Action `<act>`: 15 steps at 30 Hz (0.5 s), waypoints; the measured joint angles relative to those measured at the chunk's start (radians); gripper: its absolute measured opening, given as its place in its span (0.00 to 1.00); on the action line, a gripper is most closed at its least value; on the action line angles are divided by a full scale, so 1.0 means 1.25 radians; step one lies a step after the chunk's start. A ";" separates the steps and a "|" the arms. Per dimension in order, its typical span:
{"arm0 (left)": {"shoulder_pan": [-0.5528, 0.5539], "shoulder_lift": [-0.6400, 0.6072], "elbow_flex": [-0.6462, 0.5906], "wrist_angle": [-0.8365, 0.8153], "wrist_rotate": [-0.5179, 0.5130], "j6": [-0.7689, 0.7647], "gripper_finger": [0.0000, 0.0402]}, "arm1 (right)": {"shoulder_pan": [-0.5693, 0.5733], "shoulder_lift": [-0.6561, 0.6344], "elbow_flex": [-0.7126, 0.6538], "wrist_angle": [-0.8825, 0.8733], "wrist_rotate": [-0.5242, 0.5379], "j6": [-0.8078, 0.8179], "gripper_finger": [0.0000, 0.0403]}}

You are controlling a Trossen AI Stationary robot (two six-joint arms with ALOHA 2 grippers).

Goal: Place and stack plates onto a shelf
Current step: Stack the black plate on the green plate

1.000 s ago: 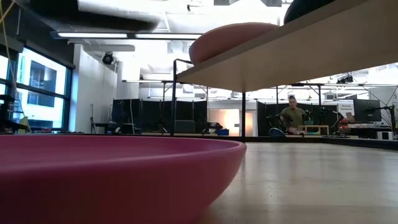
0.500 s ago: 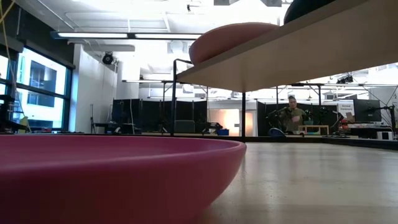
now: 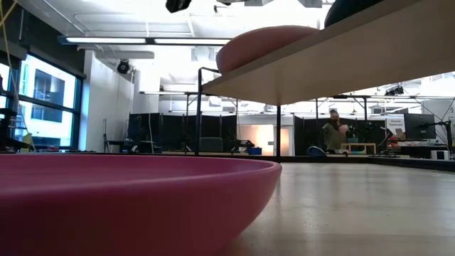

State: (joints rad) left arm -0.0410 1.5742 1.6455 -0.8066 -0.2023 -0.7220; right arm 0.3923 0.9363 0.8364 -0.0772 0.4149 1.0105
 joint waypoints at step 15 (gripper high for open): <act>0.010 -0.011 0.001 0.082 0.010 0.075 0.24 | -0.002 -0.003 -0.004 -0.075 0.050 0.029 0.04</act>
State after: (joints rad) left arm -0.0283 1.5606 1.6466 -0.7045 -0.1902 -0.6284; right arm 0.3904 0.9325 0.8314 -0.1706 0.4778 1.0462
